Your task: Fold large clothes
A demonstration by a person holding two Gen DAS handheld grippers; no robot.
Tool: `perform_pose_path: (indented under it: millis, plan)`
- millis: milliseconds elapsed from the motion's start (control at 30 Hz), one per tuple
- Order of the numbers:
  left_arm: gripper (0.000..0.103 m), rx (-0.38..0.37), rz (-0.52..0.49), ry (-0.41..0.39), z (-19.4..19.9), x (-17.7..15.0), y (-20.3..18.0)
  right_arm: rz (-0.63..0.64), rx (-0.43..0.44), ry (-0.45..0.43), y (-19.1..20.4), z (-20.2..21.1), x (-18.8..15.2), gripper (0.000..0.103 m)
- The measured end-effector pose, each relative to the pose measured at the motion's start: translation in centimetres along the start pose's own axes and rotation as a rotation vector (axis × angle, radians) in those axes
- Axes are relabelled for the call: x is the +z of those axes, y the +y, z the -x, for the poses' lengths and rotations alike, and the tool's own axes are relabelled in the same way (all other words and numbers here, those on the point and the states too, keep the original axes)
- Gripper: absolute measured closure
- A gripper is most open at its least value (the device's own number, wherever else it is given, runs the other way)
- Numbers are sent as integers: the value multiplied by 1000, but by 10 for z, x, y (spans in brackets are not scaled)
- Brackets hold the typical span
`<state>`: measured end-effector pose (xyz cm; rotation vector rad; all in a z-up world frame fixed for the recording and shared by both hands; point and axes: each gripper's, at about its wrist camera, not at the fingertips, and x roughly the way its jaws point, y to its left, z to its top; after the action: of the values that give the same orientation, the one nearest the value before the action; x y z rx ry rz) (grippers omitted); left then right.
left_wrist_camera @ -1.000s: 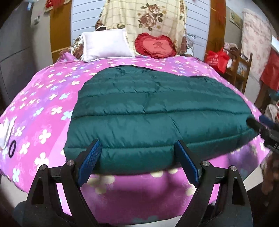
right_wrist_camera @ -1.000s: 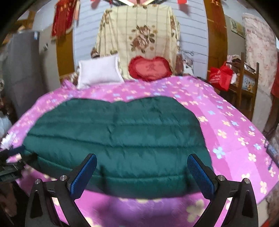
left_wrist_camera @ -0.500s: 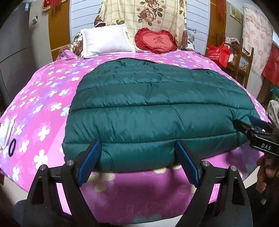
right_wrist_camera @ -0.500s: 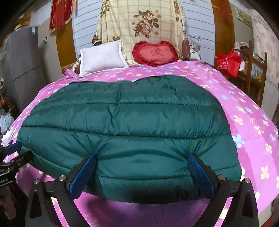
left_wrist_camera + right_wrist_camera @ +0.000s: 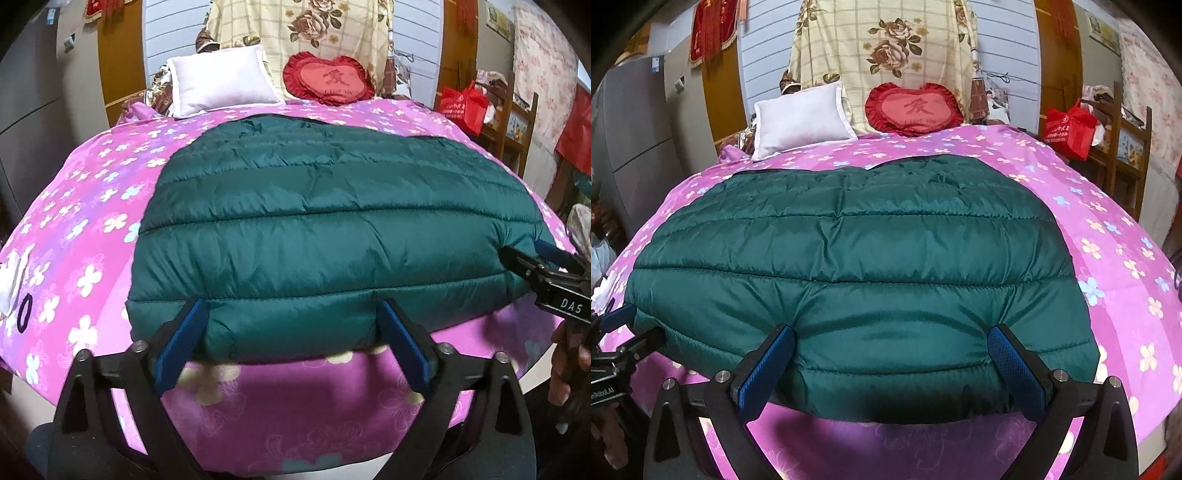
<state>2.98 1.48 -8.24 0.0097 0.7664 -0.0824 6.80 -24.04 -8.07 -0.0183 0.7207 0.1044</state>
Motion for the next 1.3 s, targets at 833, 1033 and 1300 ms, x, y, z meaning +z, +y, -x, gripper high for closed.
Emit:
perform_pose_path:
  millis: [833,1033,1300]
  plan:
    - [1,111,38,131,29,11,0,-75,-121,32,2,80,7,0]
    - [1,102,47,84,103,24,1,-99,-115,2,-1,143,-2,0]
    - [1,37,37,40,159,28,-19,-13,-132,-47,17,207,-6,0]
